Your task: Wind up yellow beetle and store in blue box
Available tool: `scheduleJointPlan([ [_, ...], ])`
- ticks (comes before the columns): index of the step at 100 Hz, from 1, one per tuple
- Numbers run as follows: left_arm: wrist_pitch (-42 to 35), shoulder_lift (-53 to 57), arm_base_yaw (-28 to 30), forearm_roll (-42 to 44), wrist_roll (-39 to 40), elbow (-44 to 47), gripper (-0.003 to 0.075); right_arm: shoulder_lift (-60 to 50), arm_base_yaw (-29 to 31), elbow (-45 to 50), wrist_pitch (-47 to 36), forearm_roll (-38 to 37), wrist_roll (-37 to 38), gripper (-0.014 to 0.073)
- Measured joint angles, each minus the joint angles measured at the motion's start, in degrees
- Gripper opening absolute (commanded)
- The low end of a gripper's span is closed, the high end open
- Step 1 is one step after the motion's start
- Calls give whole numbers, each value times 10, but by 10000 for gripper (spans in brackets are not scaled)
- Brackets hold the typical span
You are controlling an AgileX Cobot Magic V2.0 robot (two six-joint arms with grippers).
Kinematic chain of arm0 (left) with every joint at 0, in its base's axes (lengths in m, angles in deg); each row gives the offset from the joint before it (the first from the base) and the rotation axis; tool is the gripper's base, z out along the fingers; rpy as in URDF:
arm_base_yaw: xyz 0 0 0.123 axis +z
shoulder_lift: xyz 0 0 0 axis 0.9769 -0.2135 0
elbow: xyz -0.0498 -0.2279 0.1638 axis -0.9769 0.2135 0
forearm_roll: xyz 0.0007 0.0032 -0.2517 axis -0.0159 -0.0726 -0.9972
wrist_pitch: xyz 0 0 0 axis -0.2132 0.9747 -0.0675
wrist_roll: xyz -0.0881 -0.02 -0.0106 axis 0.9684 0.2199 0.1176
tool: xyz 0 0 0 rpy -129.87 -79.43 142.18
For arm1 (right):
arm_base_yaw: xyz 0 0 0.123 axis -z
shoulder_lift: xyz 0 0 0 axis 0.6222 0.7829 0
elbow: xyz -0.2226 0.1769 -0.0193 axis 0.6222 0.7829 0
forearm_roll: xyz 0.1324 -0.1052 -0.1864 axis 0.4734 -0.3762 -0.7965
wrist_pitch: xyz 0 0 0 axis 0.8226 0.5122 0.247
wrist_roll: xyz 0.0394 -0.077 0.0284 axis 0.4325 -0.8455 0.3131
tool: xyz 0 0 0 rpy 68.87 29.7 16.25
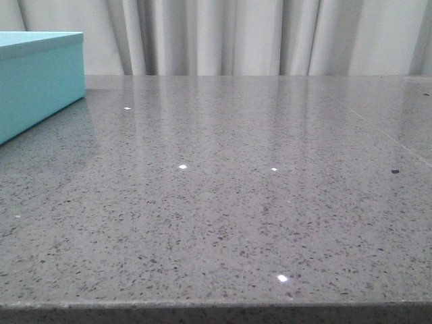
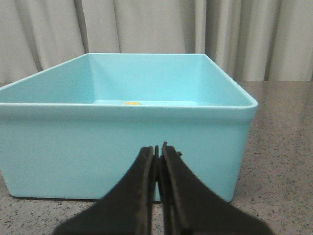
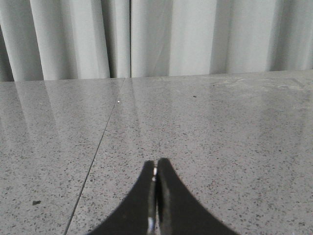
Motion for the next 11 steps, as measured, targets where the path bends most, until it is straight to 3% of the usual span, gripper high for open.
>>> scheduleJointPlan([
  [11, 0, 0, 0, 0, 0, 0, -18, 0, 0, 0, 1, 0, 0, -69],
])
